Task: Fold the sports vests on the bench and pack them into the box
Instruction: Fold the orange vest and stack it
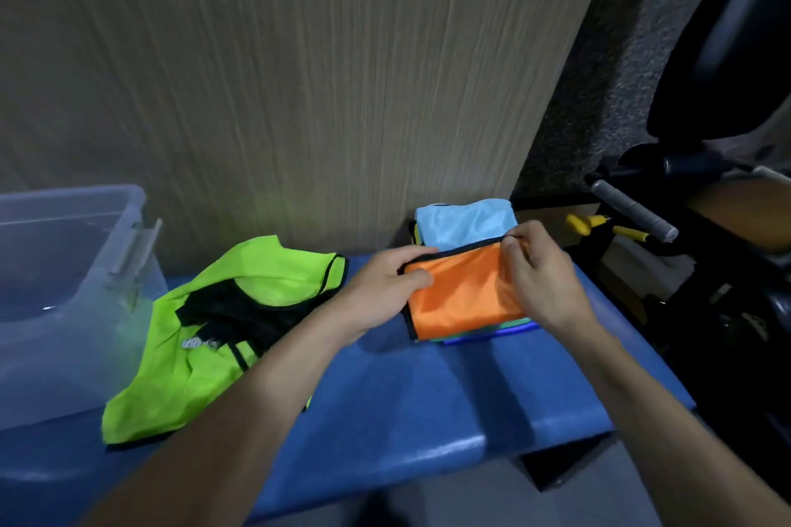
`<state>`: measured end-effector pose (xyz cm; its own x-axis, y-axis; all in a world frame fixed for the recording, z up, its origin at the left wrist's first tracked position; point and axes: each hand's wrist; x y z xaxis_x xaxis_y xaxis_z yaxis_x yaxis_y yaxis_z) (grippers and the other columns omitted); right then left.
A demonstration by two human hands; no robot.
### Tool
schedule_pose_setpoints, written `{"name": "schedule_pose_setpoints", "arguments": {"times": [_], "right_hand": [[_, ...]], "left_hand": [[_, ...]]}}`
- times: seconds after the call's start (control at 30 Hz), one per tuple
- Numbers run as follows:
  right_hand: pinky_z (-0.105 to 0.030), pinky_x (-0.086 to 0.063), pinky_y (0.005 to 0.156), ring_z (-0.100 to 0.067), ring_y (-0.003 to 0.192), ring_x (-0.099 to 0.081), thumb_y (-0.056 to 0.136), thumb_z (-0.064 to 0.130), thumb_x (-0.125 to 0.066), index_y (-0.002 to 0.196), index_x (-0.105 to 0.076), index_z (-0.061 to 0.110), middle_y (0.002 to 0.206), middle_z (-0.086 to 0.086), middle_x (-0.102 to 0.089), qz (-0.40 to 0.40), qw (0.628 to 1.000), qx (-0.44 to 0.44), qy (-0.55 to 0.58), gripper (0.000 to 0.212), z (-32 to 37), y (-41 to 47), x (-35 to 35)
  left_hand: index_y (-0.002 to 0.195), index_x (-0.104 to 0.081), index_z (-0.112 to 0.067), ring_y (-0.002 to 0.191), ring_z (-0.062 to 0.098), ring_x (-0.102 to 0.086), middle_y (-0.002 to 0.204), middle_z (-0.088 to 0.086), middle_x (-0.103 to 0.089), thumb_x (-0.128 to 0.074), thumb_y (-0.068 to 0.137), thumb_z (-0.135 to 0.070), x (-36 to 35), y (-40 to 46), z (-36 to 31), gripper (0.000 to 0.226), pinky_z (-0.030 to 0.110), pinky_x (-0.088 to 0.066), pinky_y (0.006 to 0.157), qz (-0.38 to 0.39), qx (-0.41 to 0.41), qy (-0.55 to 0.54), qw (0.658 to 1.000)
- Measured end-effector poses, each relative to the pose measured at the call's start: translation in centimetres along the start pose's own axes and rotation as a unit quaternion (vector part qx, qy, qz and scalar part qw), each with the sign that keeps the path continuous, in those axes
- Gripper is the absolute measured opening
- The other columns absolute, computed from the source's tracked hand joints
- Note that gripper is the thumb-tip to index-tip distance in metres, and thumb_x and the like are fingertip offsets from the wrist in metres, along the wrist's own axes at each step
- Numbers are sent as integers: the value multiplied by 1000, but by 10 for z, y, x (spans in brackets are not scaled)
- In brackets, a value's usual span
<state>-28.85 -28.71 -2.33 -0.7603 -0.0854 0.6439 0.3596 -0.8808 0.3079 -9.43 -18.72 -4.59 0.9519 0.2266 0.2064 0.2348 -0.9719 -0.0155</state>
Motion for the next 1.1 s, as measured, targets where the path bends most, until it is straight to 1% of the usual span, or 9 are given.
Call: {"name": "schedule_pose_setpoints", "arguments": {"times": [0.13, 0.23, 0.37, 0.5, 0.57, 0.7, 0.8, 0.9, 1.1], "right_hand": [[-40, -45, 91, -32, 109, -59, 102, 28, -49, 109, -60, 13, 107, -12, -67, 8, 997, -71, 4, 20, -22, 72, -2], [-35, -45, 84, -31, 106, -62, 97, 35, -56, 109, -61, 9, 104, -11, -66, 8, 991, -128, 29, 29, -31, 120, -16], [-32, -41, 87, -32, 113, -60, 98, 34, -60, 116, -54, 2, 112, -14, -62, -6, 986, -163, 28, 37, -35, 157, -32], [-36, -42, 92, -40, 118, -57, 100, 27, -55, 119, -48, 3, 124, -24, -61, -23, 986, -167, 14, 32, -42, 160, -46], [-36, -41, 90, -40, 116, -57, 100, 25, -53, 117, -48, 4, 121, -24, -62, -35, 987, -157, 10, 28, -46, 157, -51], [-48, -42, 92, -41, 115, -52, 96, 25, -57, 113, -49, 8, 121, -19, -55, -77, 989, -82, -92, 25, -53, 150, -56], [-48, -40, 79, -37, 101, -52, 94, 24, -57, 103, -56, 14, 107, -11, -54, -108, 954, 127, -248, 13, -58, 144, -51], [-43, -43, 75, -30, 94, -56, 101, 37, -43, 105, -62, 17, 102, -4, -57, -12, 908, 288, -303, 28, -66, 136, -45], [-43, -45, 106, -25, 125, -54, 104, 50, -26, 138, -60, 19, 137, -3, -58, 131, 944, 220, -207, 58, -85, 129, -40]], "left_hand": [[125, -68, -14, 97, 15, -68, 111, 3, -73, -67, 97, -16, -10, 62, -12, 28, 31, -53, 94, -87, 9, -34, 996], [105, -67, -23, 98, 18, -69, 106, 1, -72, -71, 93, -27, -8, 110, -15, 14, 37, -56, 94, -171, 29, -40, 984], [94, -58, -22, 100, 25, -66, 101, 2, -71, -71, 90, -36, -9, 136, -14, 20, 40, -53, 88, -265, 21, 123, 956], [113, -54, -25, 111, 25, -50, 118, -2, -56, -67, 87, -34, -30, 118, -1, 31, 41, -45, 91, -351, -161, 403, 829], [121, -59, -24, 117, 23, -47, 127, -2, -52, -60, 92, -35, -36, 118, 7, 31, 39, -42, 95, -305, -262, 469, 786], [131, -64, -20, 122, 23, -48, 127, -3, -59, -39, 100, -45, -33, 132, 26, 47, 45, -45, 97, -220, -224, 520, 794], [135, -63, -19, 122, 23, -48, 127, -3, -60, -31, 101, -46, -33, 134, 29, 53, 42, -45, 96, -201, -200, 543, 791], [140, -59, -20, 122, 22, -47, 128, -4, -59, -23, 102, -47, -32, 134, 24, 59, 43, -44, 96, -182, -163, 557, 794], [157, -36, -26, 137, 14, -29, 148, -11, -42, -20, 110, -42, -25, 132, 41, 52, 41, -36, 112, -110, -125, 419, 893]]}}
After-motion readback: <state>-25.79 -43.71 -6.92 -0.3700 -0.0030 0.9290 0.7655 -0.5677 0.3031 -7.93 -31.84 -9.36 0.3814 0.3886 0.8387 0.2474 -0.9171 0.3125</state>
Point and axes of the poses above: each hand's wrist, its own y-axis towards the middle knuckle, its own x-axis out of the back of the hand, z = x × y
